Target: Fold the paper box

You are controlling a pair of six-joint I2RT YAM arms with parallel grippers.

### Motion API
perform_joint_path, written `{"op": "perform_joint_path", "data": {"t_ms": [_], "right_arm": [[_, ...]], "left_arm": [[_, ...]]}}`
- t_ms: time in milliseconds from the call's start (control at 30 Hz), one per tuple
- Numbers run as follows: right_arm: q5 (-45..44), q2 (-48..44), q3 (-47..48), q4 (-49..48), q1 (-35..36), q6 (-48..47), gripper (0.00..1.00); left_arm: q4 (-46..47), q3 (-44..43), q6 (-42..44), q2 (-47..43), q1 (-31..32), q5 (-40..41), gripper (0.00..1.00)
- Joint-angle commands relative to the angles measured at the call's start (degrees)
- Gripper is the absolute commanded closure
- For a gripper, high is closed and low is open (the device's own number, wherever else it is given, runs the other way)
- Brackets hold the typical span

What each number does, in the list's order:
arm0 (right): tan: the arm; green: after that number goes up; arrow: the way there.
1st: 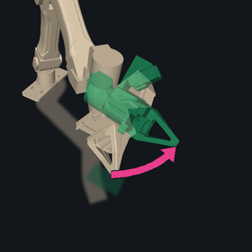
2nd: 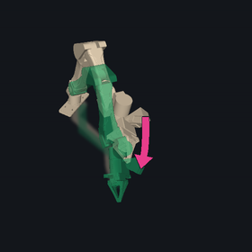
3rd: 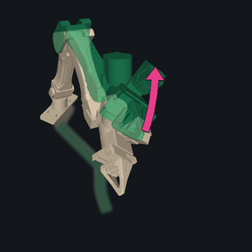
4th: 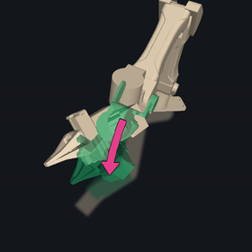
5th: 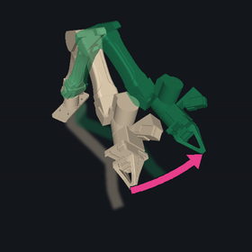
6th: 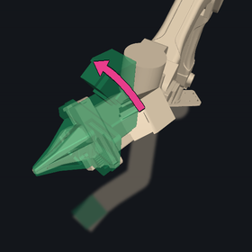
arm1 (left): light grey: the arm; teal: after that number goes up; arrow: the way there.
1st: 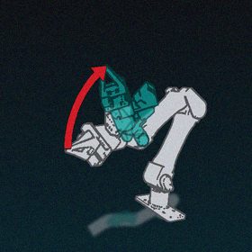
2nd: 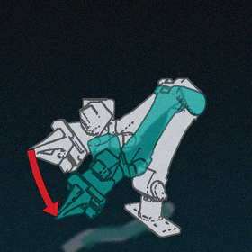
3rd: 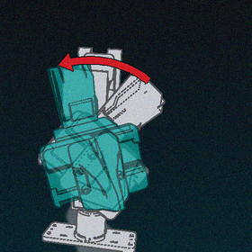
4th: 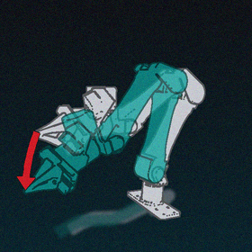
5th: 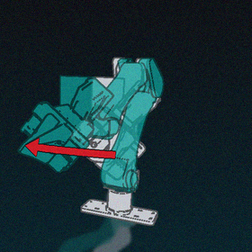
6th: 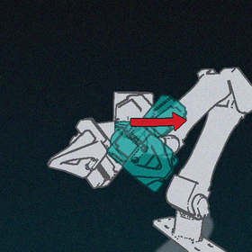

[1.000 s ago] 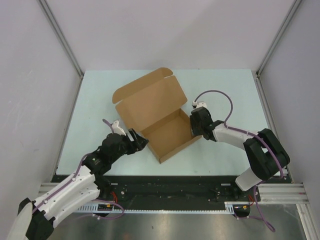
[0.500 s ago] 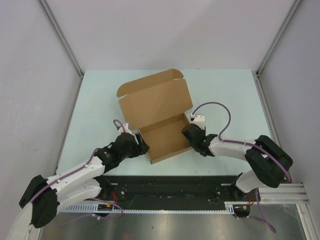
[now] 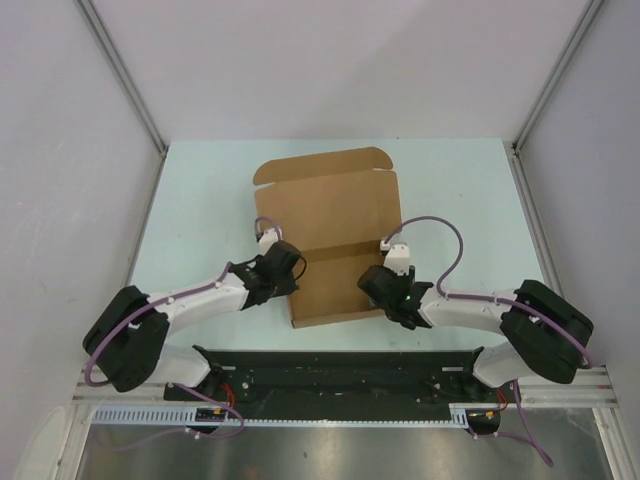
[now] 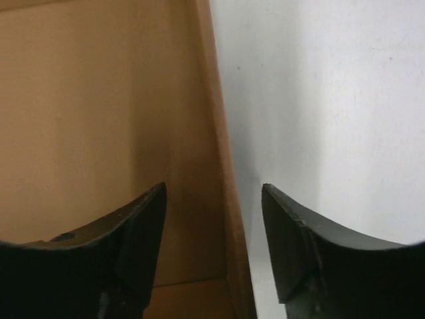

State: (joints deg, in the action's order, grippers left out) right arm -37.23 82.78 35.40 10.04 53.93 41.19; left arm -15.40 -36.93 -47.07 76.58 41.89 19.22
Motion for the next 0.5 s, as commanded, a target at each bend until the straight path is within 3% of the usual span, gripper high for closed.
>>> {"op": "perform_joint_path", "data": {"t_ms": [0, 67, 200, 467], "right_arm": [[-0.91, -5.17, 0.02, 2.43, -0.66, 0.56, 0.32], [0.31, -8.06, 1.51, 3.14, -3.21, -1.80, 0.23], [5.40, -11.41, 3.36, 2.01, -8.49, -6.55, 0.19], [14.37, -9.49, 4.68, -2.83, -13.07, -13.85, 0.30]], "left_arm": [[0.54, -2.45, 3.64, 2.35, 0.39, 3.18, 0.97], [0.55, -3.67, 6.10, 2.88, 0.39, 3.98, 1.00], [1.77, -4.91, 9.36, 3.32, 0.39, 5.65, 1.00], [5.90, -3.42, 9.45, 2.70, 0.56, 6.09, 0.99]]}}
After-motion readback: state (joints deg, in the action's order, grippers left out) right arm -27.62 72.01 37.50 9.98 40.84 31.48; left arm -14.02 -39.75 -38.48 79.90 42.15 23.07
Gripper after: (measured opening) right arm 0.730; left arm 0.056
